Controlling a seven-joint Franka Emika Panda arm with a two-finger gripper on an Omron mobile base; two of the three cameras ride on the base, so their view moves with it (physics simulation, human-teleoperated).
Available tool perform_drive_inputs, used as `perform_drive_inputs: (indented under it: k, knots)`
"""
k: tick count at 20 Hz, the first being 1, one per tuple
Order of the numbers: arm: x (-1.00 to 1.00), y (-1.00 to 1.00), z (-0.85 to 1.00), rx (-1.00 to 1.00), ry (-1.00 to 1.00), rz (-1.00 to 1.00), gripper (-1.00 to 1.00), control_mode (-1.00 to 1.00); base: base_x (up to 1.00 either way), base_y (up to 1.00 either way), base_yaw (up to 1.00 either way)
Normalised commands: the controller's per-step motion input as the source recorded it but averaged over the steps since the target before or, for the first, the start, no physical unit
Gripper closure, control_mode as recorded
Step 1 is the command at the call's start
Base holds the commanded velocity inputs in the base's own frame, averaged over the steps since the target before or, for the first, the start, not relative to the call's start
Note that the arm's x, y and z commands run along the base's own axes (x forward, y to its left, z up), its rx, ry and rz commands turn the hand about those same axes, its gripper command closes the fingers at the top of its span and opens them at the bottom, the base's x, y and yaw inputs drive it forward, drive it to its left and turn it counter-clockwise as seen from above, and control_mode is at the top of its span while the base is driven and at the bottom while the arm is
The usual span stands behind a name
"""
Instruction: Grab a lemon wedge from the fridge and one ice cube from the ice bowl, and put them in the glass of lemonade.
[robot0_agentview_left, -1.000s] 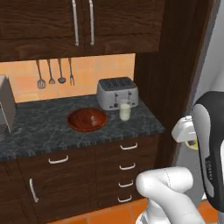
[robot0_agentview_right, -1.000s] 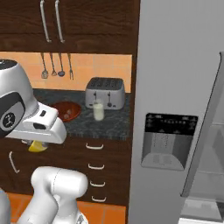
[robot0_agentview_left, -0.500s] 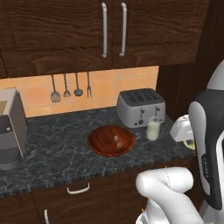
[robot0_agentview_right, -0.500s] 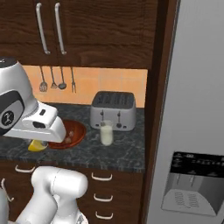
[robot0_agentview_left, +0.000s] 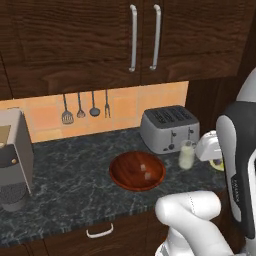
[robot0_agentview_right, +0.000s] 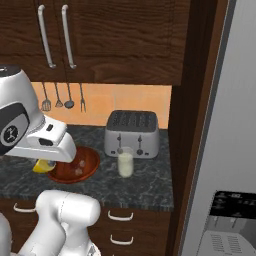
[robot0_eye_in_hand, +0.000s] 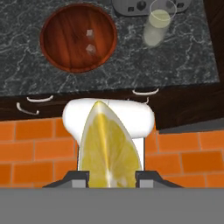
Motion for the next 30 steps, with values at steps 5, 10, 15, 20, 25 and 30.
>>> perform_drive_inputs:
  k: [5,10,15,20,25,30]
  knots:
    - [0.36,0.15,0.00,0.00,0.00,-0.13,1.00,-1.00,0.00,0.00,0.00]
    - [0.03,-0.03,0.00,0.00,0.00,-0.07,1.00,-1.00,0.00,0.00,0.00]
    - [-0.16,-0.12,-0.02,0.00,-0.05,-0.02,1.00,-1.00,0.00,0.00,0.00]
    - [0.12,0.00,-0.07,0.00,-0.36,0.00,1.00,-1.00,0.00,0.00,0.00]
    - [0.40,-0.16,0.08,0.02,-0.16,-0.01,1.00,-1.00,0.00,0.00,0.00]
    - [0.76,-0.51,0.07,0.00,0.11,0.00,1.00,-1.00,0.00,0.00,0.00]
